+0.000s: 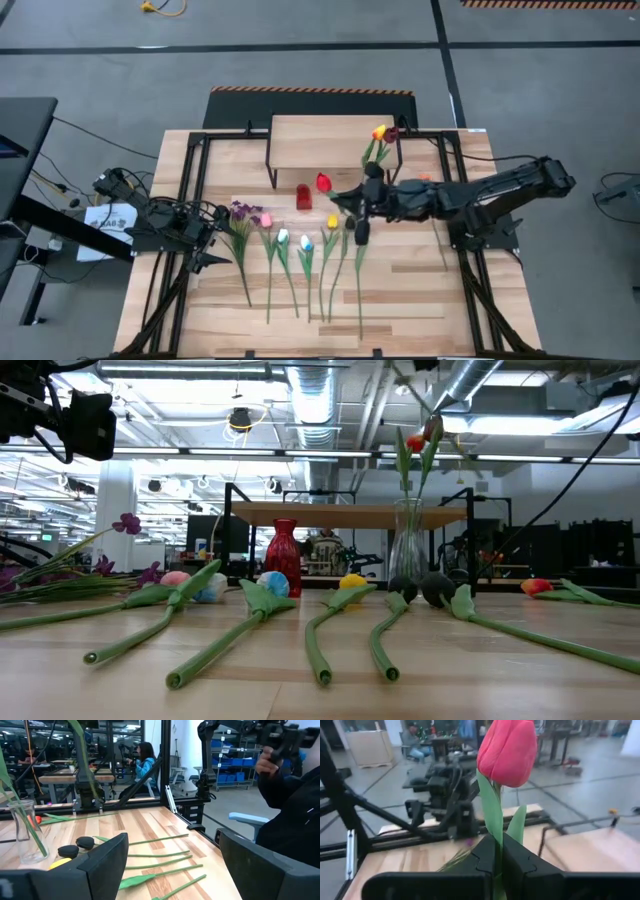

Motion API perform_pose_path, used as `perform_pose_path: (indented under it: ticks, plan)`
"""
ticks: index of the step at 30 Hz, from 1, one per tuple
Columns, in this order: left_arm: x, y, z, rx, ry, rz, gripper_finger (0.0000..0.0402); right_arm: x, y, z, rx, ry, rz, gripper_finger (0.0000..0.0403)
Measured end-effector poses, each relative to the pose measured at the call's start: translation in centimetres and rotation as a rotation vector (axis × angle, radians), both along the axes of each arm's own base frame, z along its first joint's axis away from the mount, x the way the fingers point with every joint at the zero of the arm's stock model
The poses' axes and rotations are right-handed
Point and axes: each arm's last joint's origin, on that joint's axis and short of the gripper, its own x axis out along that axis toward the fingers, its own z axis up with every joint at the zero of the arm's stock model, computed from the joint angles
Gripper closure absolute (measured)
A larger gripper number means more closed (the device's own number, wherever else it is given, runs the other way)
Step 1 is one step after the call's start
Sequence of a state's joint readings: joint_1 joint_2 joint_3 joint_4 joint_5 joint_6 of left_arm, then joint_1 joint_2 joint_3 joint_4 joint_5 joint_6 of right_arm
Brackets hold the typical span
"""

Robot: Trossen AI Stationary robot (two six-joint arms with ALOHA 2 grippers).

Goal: Pick and place flowers into a vace then onto a shelf
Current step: Put the red flower into the transparent vase

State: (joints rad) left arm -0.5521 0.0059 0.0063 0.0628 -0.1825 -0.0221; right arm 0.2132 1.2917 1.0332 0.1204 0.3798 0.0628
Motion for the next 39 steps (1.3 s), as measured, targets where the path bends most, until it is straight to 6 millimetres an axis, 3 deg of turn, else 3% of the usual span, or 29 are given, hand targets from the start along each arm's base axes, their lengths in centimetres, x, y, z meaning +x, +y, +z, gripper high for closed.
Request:
perform_pose_path:
  ticks: [11,22,31,39]
  plan:
    - [0.0,0.0,0.0,0.0,0.0,0.0,0.0099,-3.8,-0.8,3.8,-0.104,-0.123,-0.062,0.0393]
    - [0.0,0.0,0.0,0.0,0.0,0.0,0.0099,-6.3,-1.5,4.8,-0.128,-0.103,-0.125,0.0391]
    - [0.0,0.0,0.0,0.0,0.0,0.0,0.0099,-9.3,-2.5,3.0,-0.118,-0.132,-0.24,0.0391]
    - [0.0,0.0,0.0,0.0,0.0,0.0,0.0099,-11.0,-3.0,0.4,-0.101,-0.273,-0.258,0.0391]
